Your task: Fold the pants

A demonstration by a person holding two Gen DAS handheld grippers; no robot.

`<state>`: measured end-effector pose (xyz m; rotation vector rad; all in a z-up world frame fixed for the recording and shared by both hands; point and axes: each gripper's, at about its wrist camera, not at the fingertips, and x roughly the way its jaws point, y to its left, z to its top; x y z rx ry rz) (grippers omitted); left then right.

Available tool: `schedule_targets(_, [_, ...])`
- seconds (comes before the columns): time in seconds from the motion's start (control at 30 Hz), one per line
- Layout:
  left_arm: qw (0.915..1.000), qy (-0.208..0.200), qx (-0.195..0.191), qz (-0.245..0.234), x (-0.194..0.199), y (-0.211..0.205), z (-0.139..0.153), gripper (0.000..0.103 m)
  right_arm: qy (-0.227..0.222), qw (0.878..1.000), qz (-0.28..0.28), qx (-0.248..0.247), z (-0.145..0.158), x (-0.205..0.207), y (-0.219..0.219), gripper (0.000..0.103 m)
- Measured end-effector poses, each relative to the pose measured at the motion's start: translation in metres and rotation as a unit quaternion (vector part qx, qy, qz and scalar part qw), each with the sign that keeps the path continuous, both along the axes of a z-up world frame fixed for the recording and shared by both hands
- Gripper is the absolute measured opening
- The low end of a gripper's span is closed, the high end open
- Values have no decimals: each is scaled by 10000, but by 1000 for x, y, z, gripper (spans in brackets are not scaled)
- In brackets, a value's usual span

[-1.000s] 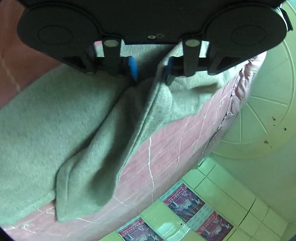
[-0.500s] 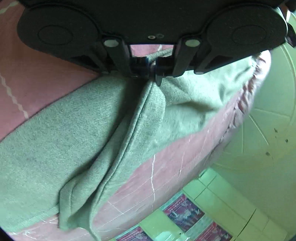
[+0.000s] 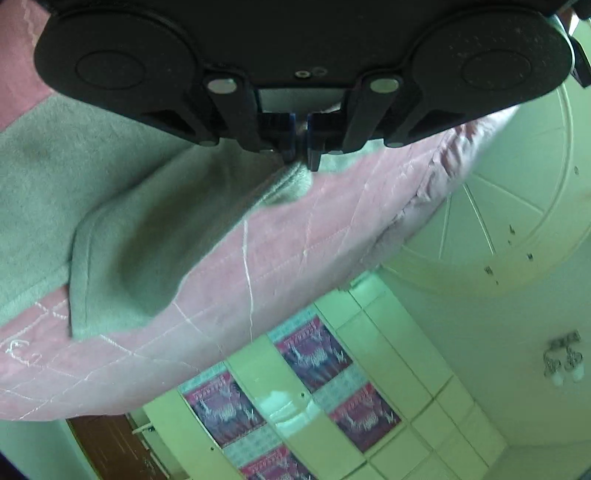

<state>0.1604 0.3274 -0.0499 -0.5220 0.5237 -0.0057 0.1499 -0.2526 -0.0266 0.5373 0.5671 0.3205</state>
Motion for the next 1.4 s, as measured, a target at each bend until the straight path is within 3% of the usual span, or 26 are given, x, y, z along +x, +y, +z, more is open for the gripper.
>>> schedule_targets(0.07, [9982,600,79,19,3,3,-24,18,1173,9925,208,-277,-37,15,5,0])
schedule_targets(0.2, [9986,524,43,87,-8,2,-24,22,997,9949,120,124,-45,7,-4,3])
schedule_targets(0.23, [9984,547,137,99,-8,0,-21,25,1029,9945,151,132,-42,7,-6,8])
schedule_targets(0.27, [9980,576,231,149,-9,-2,-16,31,949,9954,77,69,-35,2,-11,20])
schedule_targets(0.3, [9972,565,397,273,-13,-6,-7,35,762,9971,-58,17,-26,-3,-15,23])
schedule_targets(0.33, [9940,505,810,528,-20,-12,4,47,556,9982,-224,-68,-15,-11,-22,28])
schedule_targets(0.37, [9878,408,1267,805,-29,-20,14,59,440,9982,-358,-199,-5,-15,-28,33])
schedule_targets(0.4, [9823,309,1583,947,-35,-30,22,63,353,9978,-458,-311,2,-15,-31,35])
schedule_targets(0.47, [9791,218,1897,701,-36,-53,30,66,264,9965,-505,-613,14,-4,-32,35])
schedule_targets(0.53, [9727,383,2252,407,-24,-85,28,66,297,9941,-486,-925,20,16,-23,36])
schedule_targets(0.7, [9610,834,2634,115,2,-151,10,67,744,9906,-540,-1012,11,65,-20,36])
schedule_targets(0.73, [9593,954,2658,62,3,-160,6,68,896,9895,-582,-970,7,73,-22,35])
schedule_targets(0.77, [9556,1061,2747,-9,3,-168,1,75,1019,9894,-624,-826,2,80,-26,33])
schedule_targets(0.8, [9500,1144,2903,-100,3,-176,-5,79,1083,9911,-556,-536,-4,82,-33,22])
schedule_targets(0.83, [9461,1133,3032,-129,1,-181,-10,80,1094,9928,-411,-278,-8,82,-39,0])
schedule_targets(0.97, [9540,1073,2795,-139,-5,-175,-12,81,554,9942,-894,-204,-3,24,-62,0])
schedule_targets(1.03, [9546,1026,2791,-178,-5,-174,-15,81,767,9901,-1113,-373,-18,-9,-71,0])
schedule_targets(1.1, [9551,989,2788,-182,-7,-174,-16,81,1079,9888,-1017,-195,-36,-27,-79,0])
schedule_targets(1.13, [9553,977,2783,-188,-5,-172,-18,81,1035,9895,-1007,-109,-34,-31,-83,7])
schedule_targets(1.17, [9553,973,2785,-198,-2,-172,-18,81,913,9894,-1120,-141,-26,-34,-86,25])
schedule_targets(1.2, [9554,971,2780,-212,-4,-173,-18,81,696,9883,-1330,-274,-15,-36,-90,36])
schedule_targets(1.23, [9560,978,2758,-221,-1,-171,-18,81,438,9872,-1485,-388,-4,-35,-94,60])
schedule_targets(1.27, [9562,980,2750,-233,-2,-171,-17,81,221,9854,-1624,-465,4,-29,-103,71])
schedule_targets(1.3, [9563,983,2743,-247,2,-169,-18,81,205,9827,-1777,-477,8,-21,-112,70])
schedule_targets(1.4, [9569,964,2728,-262,2,-168,-18,81,356,9744,-2220,90,3,3,-155,49])
